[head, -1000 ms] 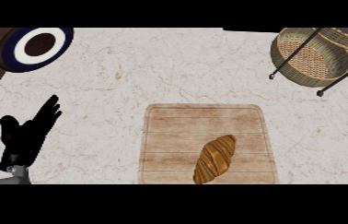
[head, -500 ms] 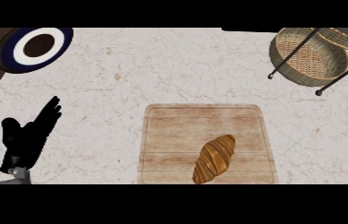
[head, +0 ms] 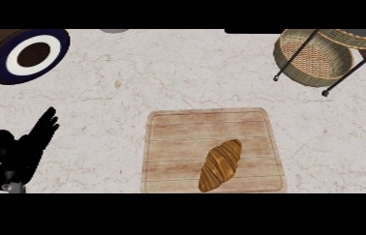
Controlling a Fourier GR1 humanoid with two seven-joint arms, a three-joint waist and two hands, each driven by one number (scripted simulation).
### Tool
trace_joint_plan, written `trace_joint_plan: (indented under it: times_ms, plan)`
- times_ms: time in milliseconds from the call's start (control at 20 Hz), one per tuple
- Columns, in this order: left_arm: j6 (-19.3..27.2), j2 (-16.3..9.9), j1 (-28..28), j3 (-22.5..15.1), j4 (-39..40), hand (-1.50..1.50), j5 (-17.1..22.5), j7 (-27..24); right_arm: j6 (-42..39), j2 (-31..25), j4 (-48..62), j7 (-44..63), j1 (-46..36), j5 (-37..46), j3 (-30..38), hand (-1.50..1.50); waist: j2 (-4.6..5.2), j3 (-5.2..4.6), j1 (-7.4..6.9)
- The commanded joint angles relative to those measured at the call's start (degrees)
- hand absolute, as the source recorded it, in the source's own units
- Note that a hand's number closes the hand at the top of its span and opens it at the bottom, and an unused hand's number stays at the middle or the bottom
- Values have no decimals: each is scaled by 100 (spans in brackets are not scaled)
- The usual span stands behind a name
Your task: Pick the bell pepper from the cutting board and place it in the tiered basket
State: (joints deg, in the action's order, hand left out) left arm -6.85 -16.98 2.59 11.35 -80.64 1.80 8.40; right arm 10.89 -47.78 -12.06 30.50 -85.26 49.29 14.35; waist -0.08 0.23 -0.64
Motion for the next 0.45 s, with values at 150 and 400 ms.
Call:
trace_joint_plan:
  times_ms: [150, 400]
  plan:
    - [111, 16, 4, 136, 225, 0, 6, 101, 162, -474, -566, -872, 628, -1286, 1181, -150, -75, -14, 339]
    - [-46, -118, 227, 284, 122, 0, 139, 129, -620, -645, -977, -1473, 1380, -2102, 1770, -150, -133, -19, 443]
